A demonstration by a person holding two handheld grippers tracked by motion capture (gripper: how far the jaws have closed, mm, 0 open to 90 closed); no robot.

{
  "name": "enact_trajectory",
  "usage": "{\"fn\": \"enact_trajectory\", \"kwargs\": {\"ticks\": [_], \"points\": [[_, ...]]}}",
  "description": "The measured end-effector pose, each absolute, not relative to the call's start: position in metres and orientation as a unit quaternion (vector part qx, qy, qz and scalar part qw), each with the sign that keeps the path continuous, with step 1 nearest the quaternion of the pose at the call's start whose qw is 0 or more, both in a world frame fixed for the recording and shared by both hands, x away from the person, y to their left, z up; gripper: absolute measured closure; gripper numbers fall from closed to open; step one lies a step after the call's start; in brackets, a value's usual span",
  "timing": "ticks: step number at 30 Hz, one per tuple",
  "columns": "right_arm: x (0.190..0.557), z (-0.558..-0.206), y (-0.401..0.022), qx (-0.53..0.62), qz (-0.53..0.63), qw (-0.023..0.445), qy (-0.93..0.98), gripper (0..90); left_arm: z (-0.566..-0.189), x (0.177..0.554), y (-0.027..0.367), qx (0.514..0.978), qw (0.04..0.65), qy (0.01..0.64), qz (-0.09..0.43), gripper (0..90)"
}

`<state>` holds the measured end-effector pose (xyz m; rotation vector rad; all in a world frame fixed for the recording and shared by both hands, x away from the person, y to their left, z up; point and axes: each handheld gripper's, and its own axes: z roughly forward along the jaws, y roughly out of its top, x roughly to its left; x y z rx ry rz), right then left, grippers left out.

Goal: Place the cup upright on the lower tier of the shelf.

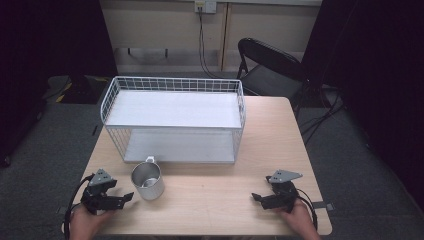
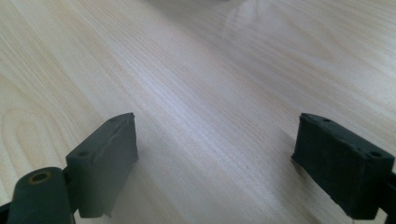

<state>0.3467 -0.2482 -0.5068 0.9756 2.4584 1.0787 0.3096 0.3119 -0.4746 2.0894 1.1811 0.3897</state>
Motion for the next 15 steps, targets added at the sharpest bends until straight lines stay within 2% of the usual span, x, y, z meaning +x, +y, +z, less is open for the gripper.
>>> {"fn": "enact_trajectory", "kwargs": {"ticks": [15], "points": [[0.347, -0.507, -0.248, 0.338, 0.374, 0.142, 0.852, 12.5, -0.45, 0.307, 0.301, 0.804, 0.374, 0.439, 0.14, 18.0]]}}
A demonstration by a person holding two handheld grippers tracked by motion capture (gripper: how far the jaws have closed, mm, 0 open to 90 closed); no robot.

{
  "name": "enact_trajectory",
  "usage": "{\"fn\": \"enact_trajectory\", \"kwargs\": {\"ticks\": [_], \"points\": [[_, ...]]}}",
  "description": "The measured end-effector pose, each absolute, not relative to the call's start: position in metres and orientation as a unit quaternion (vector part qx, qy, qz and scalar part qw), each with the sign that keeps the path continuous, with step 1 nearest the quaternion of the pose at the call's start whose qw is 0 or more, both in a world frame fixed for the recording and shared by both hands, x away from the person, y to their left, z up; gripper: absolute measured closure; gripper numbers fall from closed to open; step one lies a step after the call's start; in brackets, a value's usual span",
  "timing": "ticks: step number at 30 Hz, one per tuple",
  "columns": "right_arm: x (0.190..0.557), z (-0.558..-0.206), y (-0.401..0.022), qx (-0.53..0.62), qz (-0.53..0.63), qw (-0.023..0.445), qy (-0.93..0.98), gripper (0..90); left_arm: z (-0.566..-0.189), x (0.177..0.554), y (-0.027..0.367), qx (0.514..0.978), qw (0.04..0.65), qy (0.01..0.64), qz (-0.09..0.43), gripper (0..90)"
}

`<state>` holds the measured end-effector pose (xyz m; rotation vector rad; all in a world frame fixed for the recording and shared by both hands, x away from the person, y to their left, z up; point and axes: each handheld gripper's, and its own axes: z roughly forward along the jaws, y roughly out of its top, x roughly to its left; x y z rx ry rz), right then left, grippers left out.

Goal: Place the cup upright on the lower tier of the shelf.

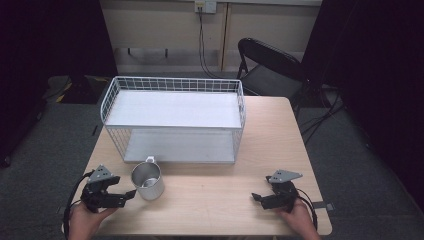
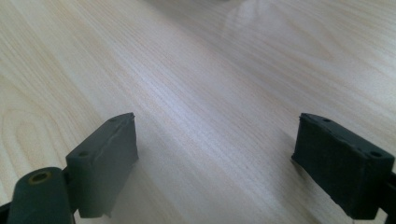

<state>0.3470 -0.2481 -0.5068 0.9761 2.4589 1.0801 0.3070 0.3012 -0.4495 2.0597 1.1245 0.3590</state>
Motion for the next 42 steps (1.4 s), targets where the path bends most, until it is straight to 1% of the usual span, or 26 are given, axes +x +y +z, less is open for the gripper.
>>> {"fn": "enact_trajectory", "kwargs": {"ticks": [4, 7, 19, 27, 42], "points": [[0.349, -0.507, -0.248, 0.337, 0.374, 0.142, 0.852, 12.5, -0.439, 0.304, 0.298, 0.803, 0.384, 0.432, 0.142, 17.5], [0.349, -0.507, -0.248, 0.338, 0.374, 0.142, 0.852, 12.5, -0.433, 0.303, 0.296, 0.808, 0.38, 0.425, 0.151, 17.1], [0.35, -0.507, -0.247, 0.338, 0.375, 0.141, 0.852, 12.5, -0.418, 0.299, 0.305, 0.795, 0.396, 0.434, 0.152, 17.5], [0.352, -0.507, -0.246, 0.336, 0.373, 0.142, 0.853, 12.3, -0.41, 0.296, 0.306, 0.795, 0.398, 0.433, 0.15, 17.1], [0.353, -0.507, -0.245, 0.337, 0.374, 0.141, 0.852, 12.4, -0.392, 0.304, 0.3, 0.784, 0.415, 0.435, 0.15, 16.1]]}}
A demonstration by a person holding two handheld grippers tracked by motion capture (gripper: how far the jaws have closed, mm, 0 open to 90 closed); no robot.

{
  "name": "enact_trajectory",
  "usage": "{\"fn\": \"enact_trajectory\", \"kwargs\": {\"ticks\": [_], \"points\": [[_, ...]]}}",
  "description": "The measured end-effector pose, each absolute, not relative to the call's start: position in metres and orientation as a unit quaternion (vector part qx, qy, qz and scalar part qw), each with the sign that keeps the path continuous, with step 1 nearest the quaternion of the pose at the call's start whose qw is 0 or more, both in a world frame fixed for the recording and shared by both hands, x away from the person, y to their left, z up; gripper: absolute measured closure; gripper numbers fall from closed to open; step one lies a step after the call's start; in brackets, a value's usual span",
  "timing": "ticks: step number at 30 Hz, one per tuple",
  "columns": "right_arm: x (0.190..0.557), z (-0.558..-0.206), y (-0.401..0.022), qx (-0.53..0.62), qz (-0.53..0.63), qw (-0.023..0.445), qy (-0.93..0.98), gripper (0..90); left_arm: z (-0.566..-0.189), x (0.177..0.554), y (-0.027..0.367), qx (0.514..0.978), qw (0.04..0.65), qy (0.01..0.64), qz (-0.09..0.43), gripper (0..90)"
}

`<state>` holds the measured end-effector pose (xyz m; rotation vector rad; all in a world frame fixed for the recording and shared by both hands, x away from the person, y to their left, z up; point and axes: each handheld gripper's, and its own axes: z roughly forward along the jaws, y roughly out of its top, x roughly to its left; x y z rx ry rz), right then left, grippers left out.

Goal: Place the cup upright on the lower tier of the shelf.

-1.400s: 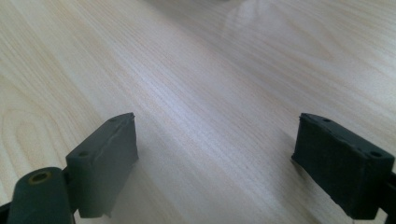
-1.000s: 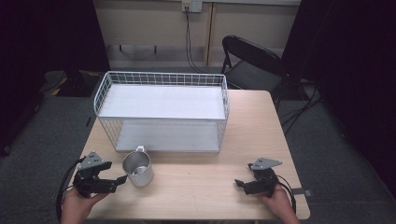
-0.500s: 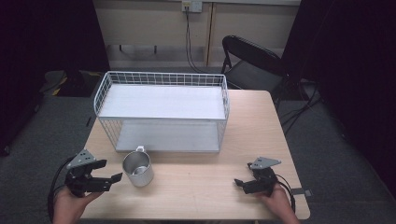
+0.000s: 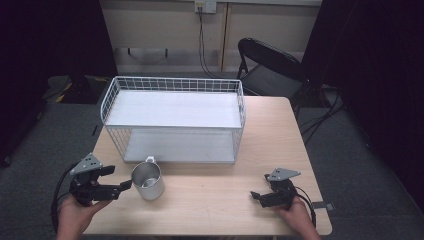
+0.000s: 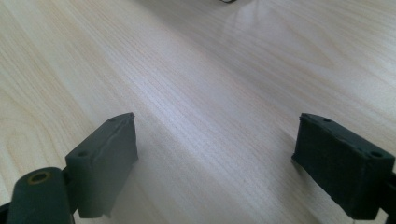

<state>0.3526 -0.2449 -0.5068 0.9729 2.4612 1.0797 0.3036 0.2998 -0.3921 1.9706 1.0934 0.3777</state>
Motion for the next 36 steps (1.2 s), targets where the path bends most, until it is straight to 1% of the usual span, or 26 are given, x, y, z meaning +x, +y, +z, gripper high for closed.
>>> {"fn": "enact_trajectory", "kwargs": {"ticks": [11, 17, 21, 23, 26, 28, 34, 36], "points": [[0.353, -0.507, -0.245, 0.337, 0.374, 0.141, 0.852, 12.3, -0.385, 0.313, 0.293, 0.777, 0.413, 0.446, 0.166, 16.2], [0.353, -0.507, -0.245, 0.337, 0.374, 0.141, 0.852, 12.3, -0.389, 0.32, 0.285, 0.778, 0.404, 0.449, 0.172, 17.0], [0.353, -0.507, -0.245, 0.337, 0.374, 0.141, 0.852, 12.3, -0.392, 0.323, 0.28, 0.78, 0.399, 0.446, 0.183, 19.7], [0.353, -0.507, -0.245, 0.337, 0.374, 0.141, 0.852, 12.3, -0.394, 0.324, 0.28, 0.778, 0.4, 0.448, 0.182, 22.0], [0.353, -0.507, -0.245, 0.337, 0.374, 0.141, 0.852, 12.3, -0.397, 0.326, 0.281, 0.775, 0.397, 0.456, 0.185, 22.2], [0.353, -0.507, -0.245, 0.337, 0.374, 0.141, 0.852, 12.3, -0.399, 0.328, 0.282, 0.774, 0.395, 0.462, 0.178, 25.1], [0.353, -0.507, -0.245, 0.336, 0.374, 0.141, 0.853, 12.4, -0.405, 0.331, 0.282, 0.766, 0.393, 0.473, 0.185, 25.8], [0.353, -0.507, -0.245, 0.336, 0.374, 0.141, 0.853, 12.3, -0.407, 0.332, 0.281, 0.765, 0.392, 0.476, 0.186, 28.2]]}}
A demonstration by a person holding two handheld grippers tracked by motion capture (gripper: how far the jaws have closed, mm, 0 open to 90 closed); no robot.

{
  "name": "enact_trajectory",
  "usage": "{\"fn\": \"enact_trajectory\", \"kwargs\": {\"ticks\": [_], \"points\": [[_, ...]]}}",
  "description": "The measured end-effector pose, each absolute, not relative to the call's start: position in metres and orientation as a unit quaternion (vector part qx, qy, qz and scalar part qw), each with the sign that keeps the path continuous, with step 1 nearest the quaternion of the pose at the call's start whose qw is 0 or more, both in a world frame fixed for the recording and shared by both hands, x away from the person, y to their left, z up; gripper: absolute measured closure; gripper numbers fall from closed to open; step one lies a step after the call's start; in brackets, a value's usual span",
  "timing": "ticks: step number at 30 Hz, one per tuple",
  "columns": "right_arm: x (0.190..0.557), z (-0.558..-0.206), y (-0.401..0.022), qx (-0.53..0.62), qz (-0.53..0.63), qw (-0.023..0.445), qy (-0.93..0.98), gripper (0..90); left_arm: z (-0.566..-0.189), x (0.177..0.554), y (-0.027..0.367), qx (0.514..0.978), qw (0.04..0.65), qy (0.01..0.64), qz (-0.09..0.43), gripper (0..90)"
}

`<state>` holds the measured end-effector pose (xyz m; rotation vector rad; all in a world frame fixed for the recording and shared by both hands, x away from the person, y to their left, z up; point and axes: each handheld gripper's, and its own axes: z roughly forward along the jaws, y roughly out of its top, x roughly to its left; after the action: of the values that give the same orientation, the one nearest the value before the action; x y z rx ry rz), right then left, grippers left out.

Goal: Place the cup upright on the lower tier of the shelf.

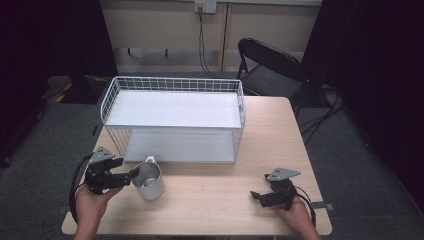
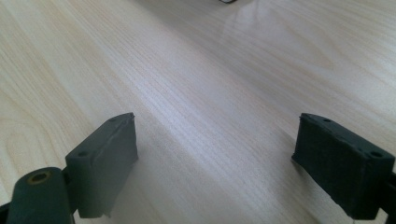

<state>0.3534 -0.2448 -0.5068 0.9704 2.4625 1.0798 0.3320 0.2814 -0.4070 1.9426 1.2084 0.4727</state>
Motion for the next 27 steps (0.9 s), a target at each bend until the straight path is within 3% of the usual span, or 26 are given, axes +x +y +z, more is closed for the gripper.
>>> {"fn": "enact_trajectory", "kwargs": {"ticks": [11, 27], "points": [[0.3534, -0.5068, -0.2448, 0.336, 0.374, 0.141, 0.853, 12.4, -0.4156, 0.3368, 0.2788, 0.769, 0.377, 0.484, 0.179, 48.5], [0.3534, -0.5068, -0.2448, 0.336, 0.374, 0.141, 0.853, 12.4, -0.4165, 0.3362, 0.275, 0.769, 0.375, 0.487, 0.172, 65.1]]}}
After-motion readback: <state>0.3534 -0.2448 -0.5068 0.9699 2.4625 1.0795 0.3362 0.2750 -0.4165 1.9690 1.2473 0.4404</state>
